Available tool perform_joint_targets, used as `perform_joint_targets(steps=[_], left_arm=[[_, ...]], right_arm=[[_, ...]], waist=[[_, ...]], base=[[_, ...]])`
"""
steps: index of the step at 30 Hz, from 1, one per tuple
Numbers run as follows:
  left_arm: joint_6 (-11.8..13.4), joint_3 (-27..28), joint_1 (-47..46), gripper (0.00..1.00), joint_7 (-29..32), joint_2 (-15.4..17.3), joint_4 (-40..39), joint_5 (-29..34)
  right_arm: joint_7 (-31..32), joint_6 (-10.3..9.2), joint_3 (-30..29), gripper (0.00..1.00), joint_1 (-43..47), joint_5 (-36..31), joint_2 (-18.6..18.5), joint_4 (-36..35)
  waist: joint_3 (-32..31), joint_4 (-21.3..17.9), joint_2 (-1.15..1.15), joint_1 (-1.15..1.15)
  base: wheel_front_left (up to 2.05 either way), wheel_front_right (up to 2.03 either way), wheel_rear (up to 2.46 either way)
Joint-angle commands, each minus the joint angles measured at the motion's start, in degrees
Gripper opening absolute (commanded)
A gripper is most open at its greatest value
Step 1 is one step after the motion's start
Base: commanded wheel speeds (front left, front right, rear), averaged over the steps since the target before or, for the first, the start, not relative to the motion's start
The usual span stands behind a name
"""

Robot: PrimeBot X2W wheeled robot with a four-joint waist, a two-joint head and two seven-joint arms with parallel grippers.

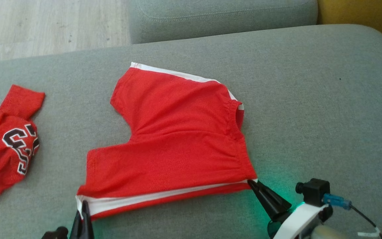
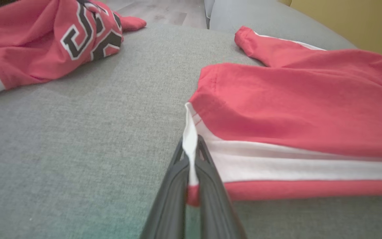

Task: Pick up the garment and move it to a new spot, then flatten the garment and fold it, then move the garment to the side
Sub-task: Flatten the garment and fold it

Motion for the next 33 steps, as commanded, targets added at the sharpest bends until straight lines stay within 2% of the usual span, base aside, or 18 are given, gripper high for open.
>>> perform_joint_targets(steps=[1, 7, 11, 16, 24, 33], left_arm=[[0.6, 2.1, -1.8, 0.0, -0.3, 1.0, -2.3, 0.5], [-0.9, 1.6, -7.2, 0.0, -0.3, 1.1, -5.6, 4.0], [-2.8, 1.0, -15.3, 0.0, -0.3, 3.2, -5.3, 6.9], [-5.1, -2.0, -28.9, 0.0, -0.3, 7.1, 0.1, 9.5], [-6.2, -6.9, -49.8, 0.0, 2.2, 11.0, 11.0, 11.1], [-6.5, -12.1, -61.4, 0.0, 6.0, 12.6, 20.8, 12.0]], right_arm=[[-0.4, -0.04, -0.3, 0.0, -1.0, 0.5, -0.8, -1.7], [-0.4, -0.04, -1.9, 0.0, -3.4, 1.5, 0.3, -3.4], [-0.4, -0.04, -3.4, 0.0, -5.8, 4.7, 1.3, -4.3], [-0.4, -0.04, -2.9, 0.0, -10.8, 10.1, 1.6, -5.3], [-0.3, -0.04, 0.5, 0.0, -20.7, 20.1, 1.6, -6.8], [-0.3, -0.04, 3.0, 0.0, -26.6, 28.2, 2.7, -6.3]], waist=[[0.2, -0.1, 0.0, 0.01], [1.8, -0.5, 0.0, 0.01], [3.8, -0.8, 0.0, 0.01], [7.4, -1.4, 0.0, 0.01], [14.5, -2.5, 0.0, 0.01], [19.5, -4.2, 0.0, 0.01]], base=[[0.0, 0.0, 0.0], [0.0, 0.0, 0.0], [0.0, 0.0, 0.0], [0.0, 0.0, 0.0], [0.0, 0.0, 0.0], [0.0, 0.0, 0.0]])
